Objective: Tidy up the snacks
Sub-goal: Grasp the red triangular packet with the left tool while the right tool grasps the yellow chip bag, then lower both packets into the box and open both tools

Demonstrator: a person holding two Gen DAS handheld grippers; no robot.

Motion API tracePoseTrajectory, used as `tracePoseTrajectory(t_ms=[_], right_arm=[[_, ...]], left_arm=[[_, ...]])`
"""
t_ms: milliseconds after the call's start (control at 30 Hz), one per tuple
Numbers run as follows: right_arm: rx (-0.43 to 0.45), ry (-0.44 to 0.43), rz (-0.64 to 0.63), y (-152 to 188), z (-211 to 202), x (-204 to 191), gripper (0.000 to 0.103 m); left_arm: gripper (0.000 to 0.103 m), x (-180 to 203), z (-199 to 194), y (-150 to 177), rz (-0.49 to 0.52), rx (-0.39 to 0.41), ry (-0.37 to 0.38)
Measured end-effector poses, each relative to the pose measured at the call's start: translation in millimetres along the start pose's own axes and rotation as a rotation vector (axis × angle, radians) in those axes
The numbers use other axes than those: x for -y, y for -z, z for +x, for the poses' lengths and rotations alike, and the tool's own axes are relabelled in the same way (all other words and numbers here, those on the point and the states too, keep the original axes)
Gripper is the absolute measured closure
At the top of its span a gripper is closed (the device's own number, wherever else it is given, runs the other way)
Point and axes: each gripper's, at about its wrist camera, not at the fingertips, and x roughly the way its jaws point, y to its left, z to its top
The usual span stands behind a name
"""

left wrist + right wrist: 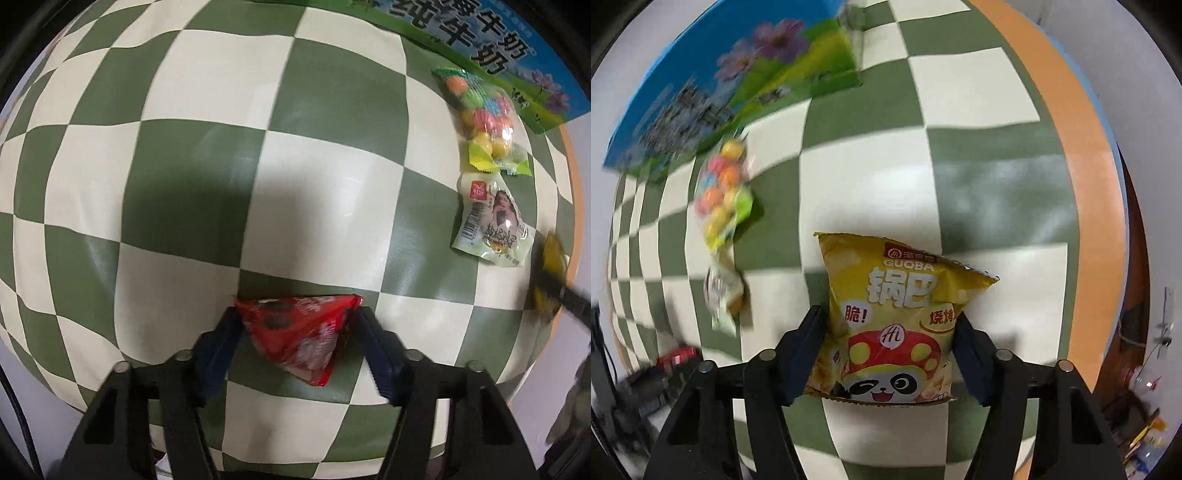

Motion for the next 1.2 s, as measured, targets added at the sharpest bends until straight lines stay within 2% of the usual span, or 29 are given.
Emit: tracePoseTrajectory(t_ms=[267,433,667,833,967,1100,1200], right_arm=[[-0.015,-0.01,-0.075,55,-2,-17,0.044],[0.0,-0.084,-0.056,67,-14,-28,0.051],[0.046,-0.148,-0.069,66,-39,-52,0.052],[0.112,-0.212,-0.073,40,-76,-64,0.052],[0.2,-0.269,-0.087,4,-128,-70,0.052],[0.285,-0.293,-0.11,-41,-171,-82,0.052],[0.34,-0.272,-0.131,-83,-189,-96,0.052]], left_arm=[[0.051,-16,-10,7,-0.014,0.015,0.033],[0.051,-19,-32,11,-0.003,0.037,0.068],[0.051,-8,-86,6,0.036,0.114,0.15],[0.051,8,-143,-16,0.087,0.2,0.208],[0.051,43,-172,-55,0.135,0.258,0.222],[0.051,60,-198,-94,0.191,0.309,0.196],[0.051,67,-214,-130,0.227,0.347,0.142]])
